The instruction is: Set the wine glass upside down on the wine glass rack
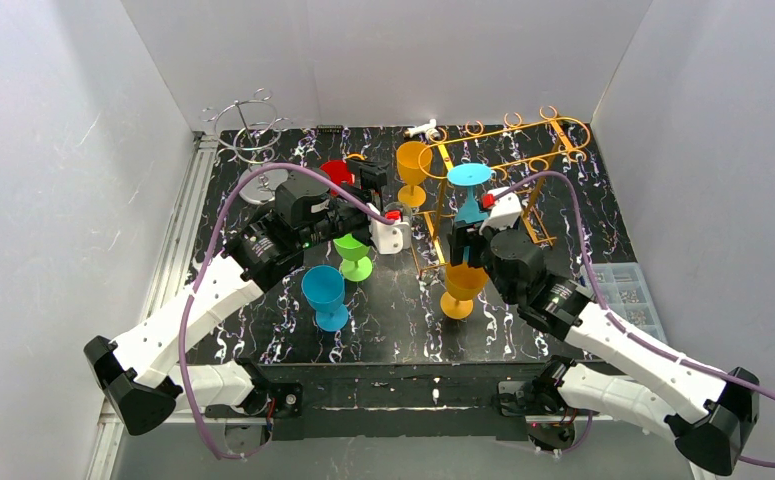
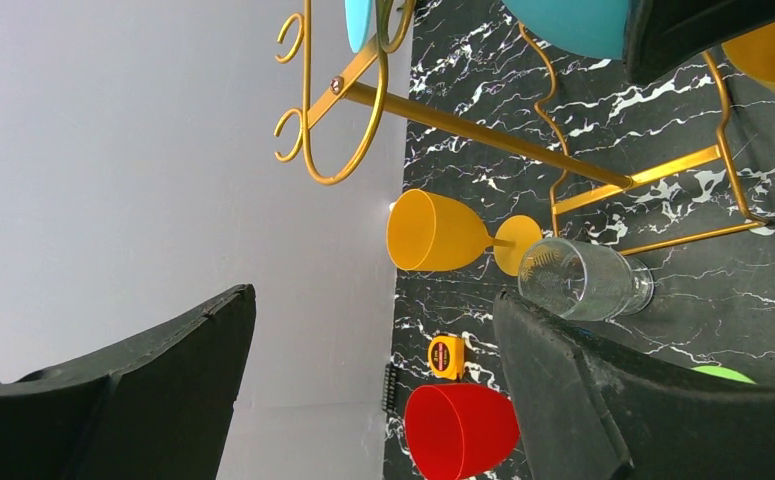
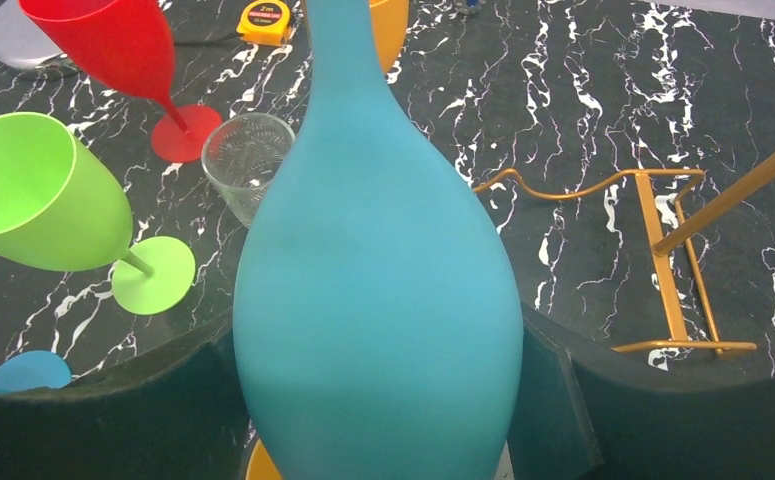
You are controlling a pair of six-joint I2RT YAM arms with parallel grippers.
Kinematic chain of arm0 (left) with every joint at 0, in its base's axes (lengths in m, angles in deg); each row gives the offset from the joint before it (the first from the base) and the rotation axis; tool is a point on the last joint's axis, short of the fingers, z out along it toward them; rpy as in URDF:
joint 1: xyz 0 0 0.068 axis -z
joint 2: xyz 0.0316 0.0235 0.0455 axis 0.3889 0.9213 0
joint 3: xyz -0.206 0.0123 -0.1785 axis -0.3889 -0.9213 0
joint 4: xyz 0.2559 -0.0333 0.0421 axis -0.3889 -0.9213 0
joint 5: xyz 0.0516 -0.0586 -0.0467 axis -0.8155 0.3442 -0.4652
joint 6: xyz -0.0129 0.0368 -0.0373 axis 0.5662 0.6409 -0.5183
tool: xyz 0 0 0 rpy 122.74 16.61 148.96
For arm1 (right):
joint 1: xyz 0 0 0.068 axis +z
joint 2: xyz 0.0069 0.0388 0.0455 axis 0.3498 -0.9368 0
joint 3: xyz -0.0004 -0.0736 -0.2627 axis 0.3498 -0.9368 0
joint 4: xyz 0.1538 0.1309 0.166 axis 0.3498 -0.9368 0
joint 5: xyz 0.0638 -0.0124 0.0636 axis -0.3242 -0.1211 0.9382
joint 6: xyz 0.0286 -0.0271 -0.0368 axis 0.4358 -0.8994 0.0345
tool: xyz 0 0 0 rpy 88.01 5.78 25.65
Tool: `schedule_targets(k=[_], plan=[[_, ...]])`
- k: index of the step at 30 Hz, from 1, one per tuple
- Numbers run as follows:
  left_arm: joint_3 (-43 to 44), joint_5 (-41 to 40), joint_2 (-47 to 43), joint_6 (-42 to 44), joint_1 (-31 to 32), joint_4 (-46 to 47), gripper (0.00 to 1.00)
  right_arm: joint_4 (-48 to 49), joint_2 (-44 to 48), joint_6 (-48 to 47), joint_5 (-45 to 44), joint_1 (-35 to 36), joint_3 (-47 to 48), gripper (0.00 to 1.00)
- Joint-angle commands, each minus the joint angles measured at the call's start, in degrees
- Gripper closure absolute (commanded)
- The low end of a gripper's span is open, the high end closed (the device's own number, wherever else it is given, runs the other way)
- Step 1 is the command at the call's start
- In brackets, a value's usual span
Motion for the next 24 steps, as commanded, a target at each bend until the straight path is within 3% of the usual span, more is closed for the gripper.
schedule_targets(k=[1, 7, 24], plan=[[-0.32, -0.24, -1.82, 0.24, -0.21, -0.64, 0.12, 3.61, 2.10, 1.00, 0.61, -0.01, -0.41, 0.62], [-0.99, -0.52, -1.88, 0.67, -0.22, -0.58, 0.12, 2.41, 5.51, 1.91, 2.69, -0.01, 0.17, 0.62], [-0.69, -1.11, -1.93, 1.01, -0.16, -0.93, 0.13, 4.54, 0.69, 1.64, 5.75, 0.41, 2.07, 0.64]])
